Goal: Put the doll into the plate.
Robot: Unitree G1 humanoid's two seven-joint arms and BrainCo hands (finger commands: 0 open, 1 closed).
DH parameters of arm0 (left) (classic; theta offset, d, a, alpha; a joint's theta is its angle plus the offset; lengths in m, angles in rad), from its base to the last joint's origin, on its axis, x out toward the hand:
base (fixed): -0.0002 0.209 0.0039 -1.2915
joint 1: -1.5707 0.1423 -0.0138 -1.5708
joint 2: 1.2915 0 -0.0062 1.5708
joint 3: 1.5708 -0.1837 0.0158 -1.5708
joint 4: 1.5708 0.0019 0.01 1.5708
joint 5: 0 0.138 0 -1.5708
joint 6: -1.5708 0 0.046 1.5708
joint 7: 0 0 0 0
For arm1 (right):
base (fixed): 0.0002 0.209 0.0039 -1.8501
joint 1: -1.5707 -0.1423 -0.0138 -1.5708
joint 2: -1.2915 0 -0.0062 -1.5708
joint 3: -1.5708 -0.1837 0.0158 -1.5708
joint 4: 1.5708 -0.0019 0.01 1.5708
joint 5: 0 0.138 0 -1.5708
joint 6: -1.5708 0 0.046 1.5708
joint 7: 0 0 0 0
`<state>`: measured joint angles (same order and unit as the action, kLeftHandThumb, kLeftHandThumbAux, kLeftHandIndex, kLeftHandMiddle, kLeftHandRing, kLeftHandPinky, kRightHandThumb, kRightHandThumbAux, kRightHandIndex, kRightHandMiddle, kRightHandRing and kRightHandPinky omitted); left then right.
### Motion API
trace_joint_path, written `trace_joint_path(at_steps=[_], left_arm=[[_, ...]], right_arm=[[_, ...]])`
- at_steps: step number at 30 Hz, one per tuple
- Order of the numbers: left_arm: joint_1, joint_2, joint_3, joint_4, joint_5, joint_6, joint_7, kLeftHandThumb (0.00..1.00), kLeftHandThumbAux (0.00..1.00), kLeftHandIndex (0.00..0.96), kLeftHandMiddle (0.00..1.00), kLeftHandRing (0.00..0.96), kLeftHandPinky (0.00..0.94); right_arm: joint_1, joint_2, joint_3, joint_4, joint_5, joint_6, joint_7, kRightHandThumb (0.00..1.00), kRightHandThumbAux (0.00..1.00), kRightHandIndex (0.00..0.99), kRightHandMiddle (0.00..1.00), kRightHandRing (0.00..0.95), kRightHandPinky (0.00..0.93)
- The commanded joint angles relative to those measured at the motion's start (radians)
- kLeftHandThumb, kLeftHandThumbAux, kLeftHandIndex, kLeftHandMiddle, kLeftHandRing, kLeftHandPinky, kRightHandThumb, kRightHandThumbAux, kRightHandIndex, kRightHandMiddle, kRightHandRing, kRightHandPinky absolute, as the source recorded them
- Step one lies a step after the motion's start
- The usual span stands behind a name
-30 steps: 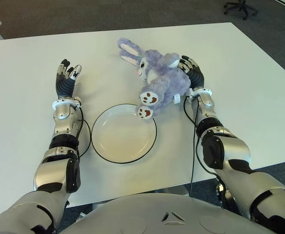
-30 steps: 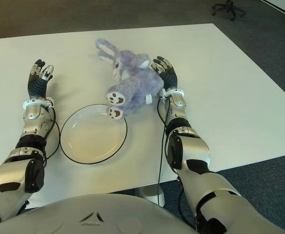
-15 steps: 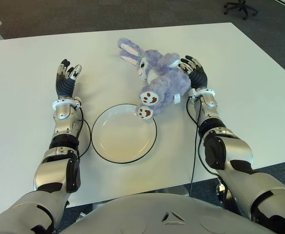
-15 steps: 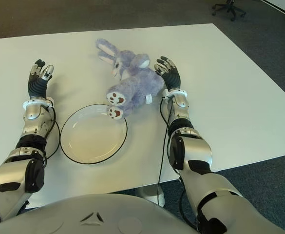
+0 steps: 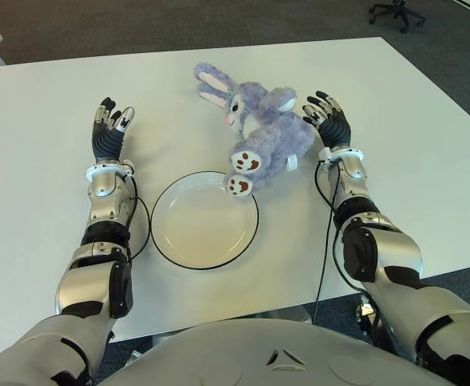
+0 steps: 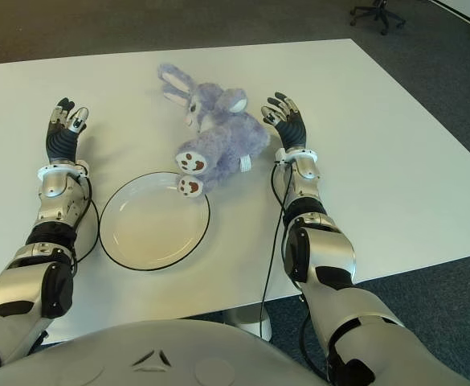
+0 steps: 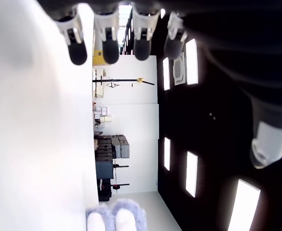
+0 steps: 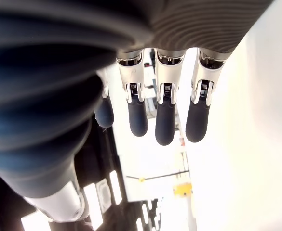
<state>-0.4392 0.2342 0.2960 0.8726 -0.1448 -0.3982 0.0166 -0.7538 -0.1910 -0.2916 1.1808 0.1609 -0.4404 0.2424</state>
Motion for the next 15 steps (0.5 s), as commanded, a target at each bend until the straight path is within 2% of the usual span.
trace_joint_path(at_steps=[1, 15], left_arm=[[0.118, -0.036, -0.011, 0.077, 0.011, 0.03, -0.003, 0.046, 0.543, 0.0, 0.063, 0.081, 0.103], [0.116, -0.036, -0.009, 0.074, 0.006, 0.036, -0.006, 0.055, 0.543, 0.0, 0.059, 0.082, 0.108]], right_arm=[[0.09, 0.001, 0.004, 0.038, -0.007, 0.032, -0.003, 0.223, 0.718, 0.139, 0.198, 0.236, 0.272], [0.118, -0.022, 0.003, 0.021, 0.001, 0.026, 0.017, 0.189, 0.682, 0.143, 0.209, 0.242, 0.277]])
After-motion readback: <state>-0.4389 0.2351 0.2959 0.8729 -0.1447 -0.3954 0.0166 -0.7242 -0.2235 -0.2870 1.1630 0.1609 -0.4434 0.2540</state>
